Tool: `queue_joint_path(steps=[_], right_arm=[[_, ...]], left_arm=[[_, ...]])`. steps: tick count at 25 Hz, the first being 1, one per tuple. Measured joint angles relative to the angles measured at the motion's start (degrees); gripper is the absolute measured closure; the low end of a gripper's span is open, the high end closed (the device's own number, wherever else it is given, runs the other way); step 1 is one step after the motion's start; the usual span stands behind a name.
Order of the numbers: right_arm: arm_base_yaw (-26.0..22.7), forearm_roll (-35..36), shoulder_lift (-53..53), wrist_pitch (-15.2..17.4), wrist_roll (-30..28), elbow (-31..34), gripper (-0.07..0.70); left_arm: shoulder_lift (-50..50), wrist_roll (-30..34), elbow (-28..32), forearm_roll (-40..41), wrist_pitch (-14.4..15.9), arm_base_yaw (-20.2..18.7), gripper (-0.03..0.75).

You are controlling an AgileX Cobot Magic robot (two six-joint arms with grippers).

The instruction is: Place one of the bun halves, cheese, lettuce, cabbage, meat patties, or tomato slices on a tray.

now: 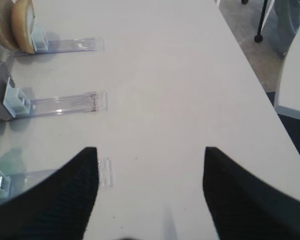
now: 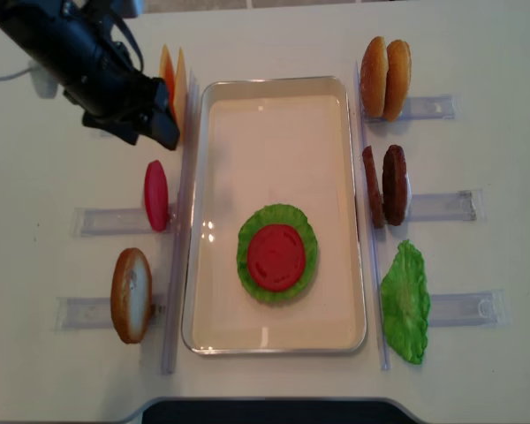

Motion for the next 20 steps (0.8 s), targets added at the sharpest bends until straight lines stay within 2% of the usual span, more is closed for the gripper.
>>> queue_joint_path(steps=[9, 13, 20], right_arm=[[0.0, 0.0, 0.0, 0.0, 0.0, 0.0, 0.171], [0.0, 0.0, 0.0, 0.0, 0.0, 0.0, 0.171], [0.0, 0.0, 0.0, 0.0, 0.0, 0.0, 0.171]], left_arm=[[-4.3, -11.2, -0.1, 19.5, 8.3, 8.5, 0.138], [-4.3, -16.4, -0.1, 27.1, 8.9, 8.9, 0.138], [-6.1, -19.1, 1.6, 28.5, 8.9, 8.9, 0.140]])
